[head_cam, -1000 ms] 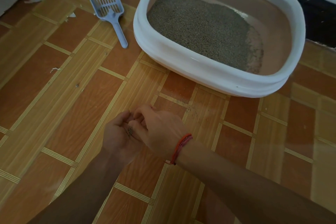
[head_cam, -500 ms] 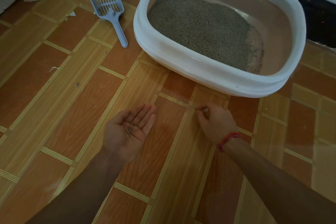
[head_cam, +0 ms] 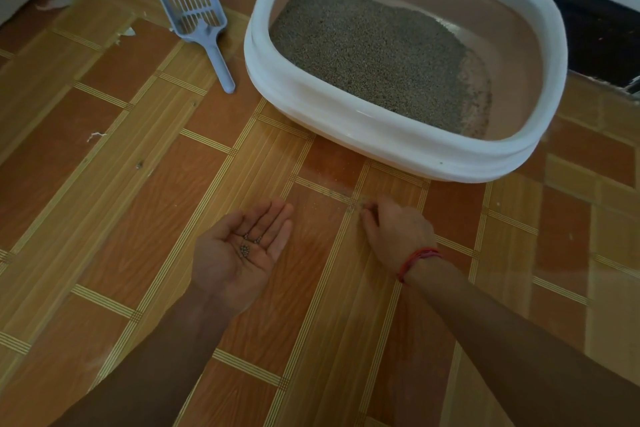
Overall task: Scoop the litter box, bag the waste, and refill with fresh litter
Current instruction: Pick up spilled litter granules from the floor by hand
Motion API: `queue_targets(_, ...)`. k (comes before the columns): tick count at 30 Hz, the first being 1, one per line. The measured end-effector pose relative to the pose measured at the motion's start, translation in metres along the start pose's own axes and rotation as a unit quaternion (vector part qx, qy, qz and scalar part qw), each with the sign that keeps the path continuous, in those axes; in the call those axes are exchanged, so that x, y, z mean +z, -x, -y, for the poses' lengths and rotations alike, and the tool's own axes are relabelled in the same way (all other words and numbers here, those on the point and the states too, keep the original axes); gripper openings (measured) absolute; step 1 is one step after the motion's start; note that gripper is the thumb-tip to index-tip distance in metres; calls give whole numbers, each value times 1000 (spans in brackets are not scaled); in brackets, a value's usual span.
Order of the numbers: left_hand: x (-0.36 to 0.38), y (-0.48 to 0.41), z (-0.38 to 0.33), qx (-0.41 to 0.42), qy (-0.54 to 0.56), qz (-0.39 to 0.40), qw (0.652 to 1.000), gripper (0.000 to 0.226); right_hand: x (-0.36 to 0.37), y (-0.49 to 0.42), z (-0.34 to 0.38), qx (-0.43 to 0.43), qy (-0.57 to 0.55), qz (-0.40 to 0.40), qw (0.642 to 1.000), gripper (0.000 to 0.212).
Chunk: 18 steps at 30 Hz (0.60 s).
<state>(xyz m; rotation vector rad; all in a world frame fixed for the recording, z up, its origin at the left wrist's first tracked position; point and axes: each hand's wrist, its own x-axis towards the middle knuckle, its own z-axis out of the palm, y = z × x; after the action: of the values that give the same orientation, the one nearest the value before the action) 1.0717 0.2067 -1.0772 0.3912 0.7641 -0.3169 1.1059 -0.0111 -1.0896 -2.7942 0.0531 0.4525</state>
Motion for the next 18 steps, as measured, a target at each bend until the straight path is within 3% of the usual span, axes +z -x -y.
queue_targets(4, 1, 2, 4, -4, -5, -2, 1000, 50, 0, 2, 3, 6, 15, 6, 1000, 21)
queue_targets(6, 1, 3, 7, -13, -3, -3, 1000, 48, -3, 6, 14, 9, -38, 26, 999, 23)
queue_targets(12, 2, 4, 21, -38, -20, -2, 999, 40, -19, 40, 73, -138, -89, 9, 986, 17)
queue_targets(15, 3, 4, 26, -69, -53, 24, 996, 45, -10, 50, 86, -171, -108, 12, 979, 30)
queue_targets(17, 7, 6, 29, -82, -52, 37, 995, 44, 38, 48, 59, -160, -65, 61, 983, 38)
queue_targets(18, 9, 7, 30, -81, -47, 38, 995, 42, 62, 53, 43, -133, -26, 140, 981, 34)
